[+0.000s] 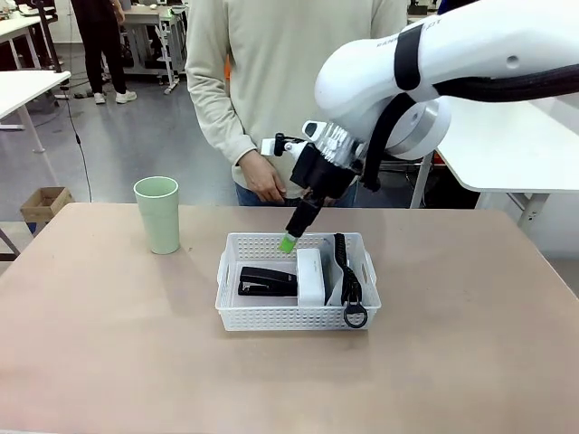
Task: Efficiently arrange items inside the basket to fit them all.
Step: Pick up the Stapler and place it inside the Organizing basket.
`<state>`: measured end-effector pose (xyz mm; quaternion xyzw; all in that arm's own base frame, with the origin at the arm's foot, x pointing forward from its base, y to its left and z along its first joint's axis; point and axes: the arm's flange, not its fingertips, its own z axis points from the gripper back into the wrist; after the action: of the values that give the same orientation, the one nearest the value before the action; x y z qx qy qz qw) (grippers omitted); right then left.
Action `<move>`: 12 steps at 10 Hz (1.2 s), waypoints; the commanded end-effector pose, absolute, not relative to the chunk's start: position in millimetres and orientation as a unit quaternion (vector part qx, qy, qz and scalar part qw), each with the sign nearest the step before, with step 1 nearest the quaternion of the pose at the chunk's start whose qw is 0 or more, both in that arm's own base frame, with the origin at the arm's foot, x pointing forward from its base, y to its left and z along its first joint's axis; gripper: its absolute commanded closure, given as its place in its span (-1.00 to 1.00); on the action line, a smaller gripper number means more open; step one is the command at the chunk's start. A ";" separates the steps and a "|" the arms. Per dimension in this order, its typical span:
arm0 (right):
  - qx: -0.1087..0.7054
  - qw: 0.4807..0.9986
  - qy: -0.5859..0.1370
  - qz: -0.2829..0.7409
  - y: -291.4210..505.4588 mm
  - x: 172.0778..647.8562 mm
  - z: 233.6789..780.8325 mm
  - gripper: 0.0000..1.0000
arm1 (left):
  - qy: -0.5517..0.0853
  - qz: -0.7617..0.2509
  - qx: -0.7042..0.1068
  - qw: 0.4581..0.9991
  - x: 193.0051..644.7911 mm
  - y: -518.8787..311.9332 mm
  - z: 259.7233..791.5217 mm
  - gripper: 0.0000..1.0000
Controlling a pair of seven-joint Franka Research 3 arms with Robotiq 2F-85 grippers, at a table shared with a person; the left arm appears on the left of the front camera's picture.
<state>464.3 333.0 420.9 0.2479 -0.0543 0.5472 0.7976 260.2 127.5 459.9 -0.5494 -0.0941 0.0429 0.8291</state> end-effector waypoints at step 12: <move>0.581 0.736 -0.306 0.167 -104.3 318.4 385.5 -1.00 | -0.097 0.040 -0.557 0.824 258.2 126.8 460.9 -1.00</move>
<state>305.8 -150.5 342.5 0.6043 -0.3322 0.0769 0.7201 259.9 127.6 460.0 -0.5495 -0.0943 0.0430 0.8291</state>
